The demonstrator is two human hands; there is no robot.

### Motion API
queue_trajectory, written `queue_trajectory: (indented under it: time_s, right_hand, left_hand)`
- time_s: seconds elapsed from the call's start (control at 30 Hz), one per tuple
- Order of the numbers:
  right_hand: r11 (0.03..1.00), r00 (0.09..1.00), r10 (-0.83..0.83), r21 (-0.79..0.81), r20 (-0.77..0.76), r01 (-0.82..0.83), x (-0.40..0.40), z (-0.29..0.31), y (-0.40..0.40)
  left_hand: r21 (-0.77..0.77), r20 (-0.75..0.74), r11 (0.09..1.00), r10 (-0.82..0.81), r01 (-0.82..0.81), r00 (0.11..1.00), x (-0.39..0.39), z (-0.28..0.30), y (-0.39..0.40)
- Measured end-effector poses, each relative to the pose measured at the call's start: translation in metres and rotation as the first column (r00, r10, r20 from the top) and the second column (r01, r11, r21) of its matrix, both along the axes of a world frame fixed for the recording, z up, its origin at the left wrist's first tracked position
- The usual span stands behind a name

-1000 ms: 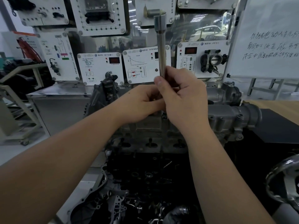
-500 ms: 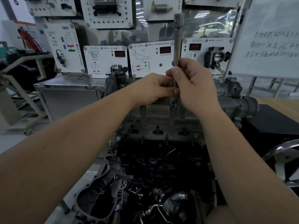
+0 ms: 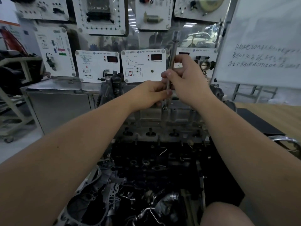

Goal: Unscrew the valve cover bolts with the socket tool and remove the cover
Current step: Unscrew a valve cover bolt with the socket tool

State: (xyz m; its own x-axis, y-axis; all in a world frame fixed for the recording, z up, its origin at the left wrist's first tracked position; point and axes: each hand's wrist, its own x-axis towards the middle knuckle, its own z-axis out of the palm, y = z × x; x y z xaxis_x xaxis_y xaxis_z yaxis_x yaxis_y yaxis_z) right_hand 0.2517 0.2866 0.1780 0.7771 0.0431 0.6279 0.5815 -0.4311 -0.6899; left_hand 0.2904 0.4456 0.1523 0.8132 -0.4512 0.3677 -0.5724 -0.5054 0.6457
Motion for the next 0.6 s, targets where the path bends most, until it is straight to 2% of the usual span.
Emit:
queue_trajectory:
  time_s: [0.13,0.3,0.4,0.53,0.6]
  right_hand:
    - [1.0,1.0,-0.017,0.011,-0.025,0.017,0.0029,0.0001,-0.0006]
    - [0.987,0.985,-0.144,-0.064,0.098,0.151,0.0073,0.0035,-0.0001]
    - [0.991,0.994,-0.098,-0.09,0.047,0.101,0.0055,0.0064,0.001]
    - [0.996,0.998,0.058,-0.067,0.023,-0.056,0.0002,0.0066,0.0026]
    - [0.995,0.997,0.078,-0.069,0.022,-0.076,0.0003,0.0062,0.0033]
  left_hand:
    - [0.05,0.048,0.999,0.001,-0.003,0.999,-0.0028,0.0016,0.0005]
    - [0.082,0.085,0.996,0.012,-0.019,0.996,-0.0016,0.0035,-0.0015]
    - [0.087,0.082,0.996,0.001,-0.009,0.997,-0.0021,0.0012,-0.0009]
    - [0.269,0.137,0.963,-0.017,-0.021,0.99,0.0014,-0.0034,0.0057]
    - [0.443,0.25,0.893,-0.044,-0.074,0.967,0.004,-0.0023,0.0084]
